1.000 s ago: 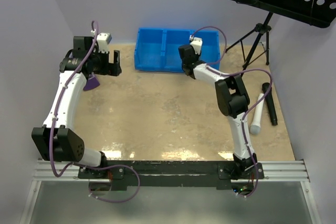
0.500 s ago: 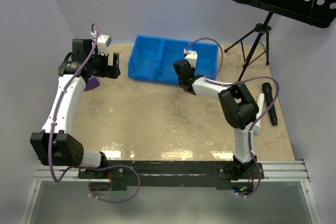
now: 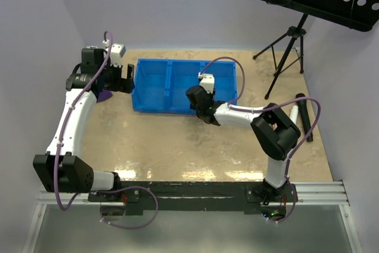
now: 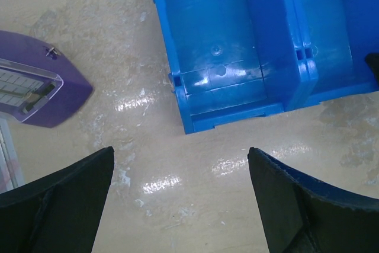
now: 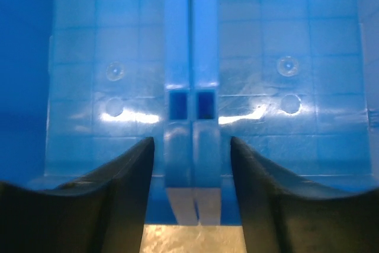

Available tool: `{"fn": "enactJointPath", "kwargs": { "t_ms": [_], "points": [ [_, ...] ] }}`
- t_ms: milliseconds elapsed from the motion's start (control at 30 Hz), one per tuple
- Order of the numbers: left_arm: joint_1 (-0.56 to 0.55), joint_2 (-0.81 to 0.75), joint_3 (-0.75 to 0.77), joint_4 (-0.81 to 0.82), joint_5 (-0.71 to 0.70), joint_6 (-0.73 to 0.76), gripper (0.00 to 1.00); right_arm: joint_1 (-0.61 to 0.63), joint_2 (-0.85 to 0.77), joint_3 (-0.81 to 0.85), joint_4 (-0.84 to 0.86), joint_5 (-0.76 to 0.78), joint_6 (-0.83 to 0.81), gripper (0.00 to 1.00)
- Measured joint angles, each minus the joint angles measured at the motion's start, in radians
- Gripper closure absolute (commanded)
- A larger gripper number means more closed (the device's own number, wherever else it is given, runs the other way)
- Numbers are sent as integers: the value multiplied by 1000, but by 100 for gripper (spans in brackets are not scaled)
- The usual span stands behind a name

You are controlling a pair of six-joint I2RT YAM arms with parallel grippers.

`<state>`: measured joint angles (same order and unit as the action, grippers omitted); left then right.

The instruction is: Untangle the cables

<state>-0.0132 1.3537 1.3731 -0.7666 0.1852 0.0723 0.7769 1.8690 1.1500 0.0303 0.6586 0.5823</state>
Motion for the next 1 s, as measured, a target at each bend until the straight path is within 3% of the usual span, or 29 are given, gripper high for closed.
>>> {"fn": "enactJointPath", "kwargs": {
  "t_ms": [133, 367, 533, 667, 800, 1000],
  "points": [
    [0, -4, -21, 3, -4, 1, 0, 13, -37, -1, -55, -23, 29, 22],
    [0, -11, -39, 8, -8, 18, 0, -8, -278, 3, -236, 5, 120, 21],
    [0, -15, -45, 10, -7, 27, 0, -199, -393, -9, -413, 10, 272, 22],
    [0, -15, -45, 12, -6, 29, 0, -372, -426, -129, -505, 8, 345, 23],
    [0, -15, -45, 18, -5, 36, 0, -456, -479, -238, -578, -2, 369, 25],
    [0, -15, -45, 18, 0, 51, 0, -569, -554, -273, -585, -18, 367, 30]
  ]
}}
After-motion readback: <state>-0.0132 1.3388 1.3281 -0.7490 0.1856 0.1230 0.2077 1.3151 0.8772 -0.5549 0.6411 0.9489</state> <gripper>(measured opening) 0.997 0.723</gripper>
